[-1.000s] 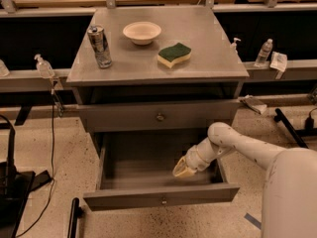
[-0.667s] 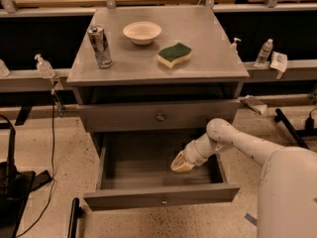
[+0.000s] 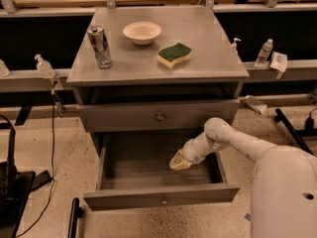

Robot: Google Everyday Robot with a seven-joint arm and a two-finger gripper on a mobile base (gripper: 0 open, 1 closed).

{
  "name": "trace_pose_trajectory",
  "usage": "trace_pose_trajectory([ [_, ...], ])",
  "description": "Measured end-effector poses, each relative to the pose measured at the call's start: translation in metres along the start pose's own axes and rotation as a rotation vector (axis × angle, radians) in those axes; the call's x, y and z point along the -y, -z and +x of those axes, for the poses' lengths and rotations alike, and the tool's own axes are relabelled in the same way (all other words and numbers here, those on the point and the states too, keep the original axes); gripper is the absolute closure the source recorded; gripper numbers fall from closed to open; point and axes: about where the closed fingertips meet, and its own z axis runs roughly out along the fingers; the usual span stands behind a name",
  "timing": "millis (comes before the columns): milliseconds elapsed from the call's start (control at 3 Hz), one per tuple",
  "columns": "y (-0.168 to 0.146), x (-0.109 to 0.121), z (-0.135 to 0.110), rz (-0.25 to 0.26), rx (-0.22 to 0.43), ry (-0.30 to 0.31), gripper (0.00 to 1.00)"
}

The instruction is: Open middle drawer

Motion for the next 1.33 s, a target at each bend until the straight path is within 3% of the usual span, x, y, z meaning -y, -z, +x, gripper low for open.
trace_pose_trajectory([
  [667, -0.005, -0.048, 0.002, -0.059, -0.004, -0.037, 1.00],
  [1333, 0.013, -0.088, 0.020, -0.095, -0.042, -0.080, 1.00],
])
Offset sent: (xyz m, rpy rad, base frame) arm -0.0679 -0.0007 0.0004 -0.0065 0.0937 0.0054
